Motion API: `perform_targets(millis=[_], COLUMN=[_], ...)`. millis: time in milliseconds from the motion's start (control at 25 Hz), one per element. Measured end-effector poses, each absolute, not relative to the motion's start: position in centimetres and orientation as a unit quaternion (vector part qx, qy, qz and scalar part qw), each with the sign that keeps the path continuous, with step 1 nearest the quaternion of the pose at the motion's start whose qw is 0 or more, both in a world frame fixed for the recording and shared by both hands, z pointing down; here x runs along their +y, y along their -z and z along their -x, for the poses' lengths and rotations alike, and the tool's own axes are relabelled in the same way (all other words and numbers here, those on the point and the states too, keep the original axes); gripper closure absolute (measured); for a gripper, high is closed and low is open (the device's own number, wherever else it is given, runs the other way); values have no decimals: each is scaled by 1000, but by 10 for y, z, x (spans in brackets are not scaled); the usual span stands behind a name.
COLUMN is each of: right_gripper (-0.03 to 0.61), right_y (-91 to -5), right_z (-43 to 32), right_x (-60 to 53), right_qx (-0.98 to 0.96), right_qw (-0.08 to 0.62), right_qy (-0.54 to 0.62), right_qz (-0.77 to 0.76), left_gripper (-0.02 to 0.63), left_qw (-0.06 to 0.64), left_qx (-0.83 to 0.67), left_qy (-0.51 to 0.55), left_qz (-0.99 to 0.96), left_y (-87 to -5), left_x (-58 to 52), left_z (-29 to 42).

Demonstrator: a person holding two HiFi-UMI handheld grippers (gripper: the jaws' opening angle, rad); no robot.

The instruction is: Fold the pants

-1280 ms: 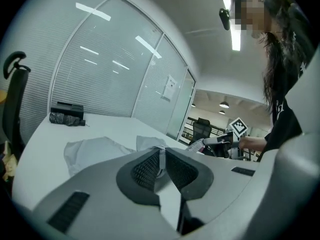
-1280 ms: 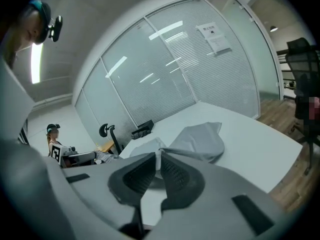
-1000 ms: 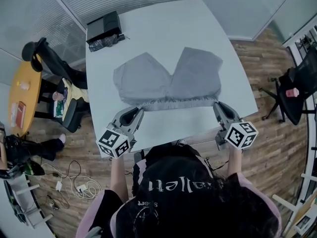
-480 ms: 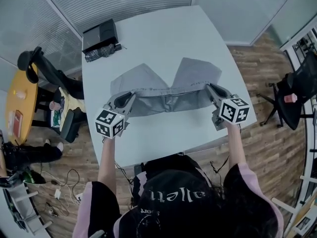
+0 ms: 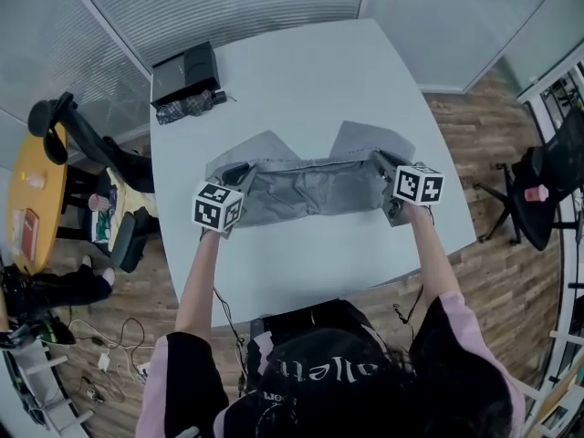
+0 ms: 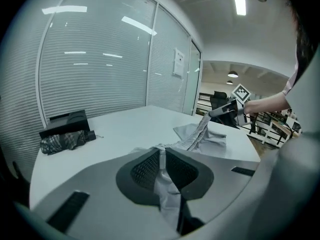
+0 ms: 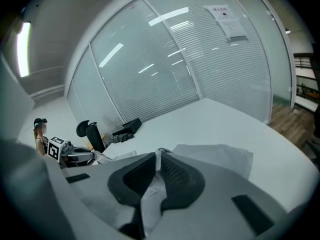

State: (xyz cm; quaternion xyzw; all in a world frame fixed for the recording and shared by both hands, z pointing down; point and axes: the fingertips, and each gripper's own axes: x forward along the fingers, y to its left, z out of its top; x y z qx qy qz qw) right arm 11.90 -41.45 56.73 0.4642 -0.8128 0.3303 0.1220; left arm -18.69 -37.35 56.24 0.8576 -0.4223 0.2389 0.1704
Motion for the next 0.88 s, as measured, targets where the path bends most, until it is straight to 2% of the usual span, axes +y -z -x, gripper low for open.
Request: perform_targets(millis=[240, 480, 680, 880], right_gripper=[534, 530, 460, 454], right_y=[-632, -661, -664, -650], right_z=[-127, -129, -129, -128], right_x=[-404, -379, -363, -351], right_qx=[-762, -747, -751, -777], right_qw=[137, 182, 200, 222], right_qy=[-400, -403, -400, -348], right_qz=[-490, -497, -486, -476], left_gripper=[558, 543, 505, 476], left_qw=[232, 280, 299, 306], left_qx=[-419, -422, -428, -441], left_qy=[-263, -279, -272, -238], left_qz=[-838, -816, -808, -809], left_y=[-621, -654, -660, -646], left_x=[-364, -340, -328, -317], left_z=[185, 184, 188, 190])
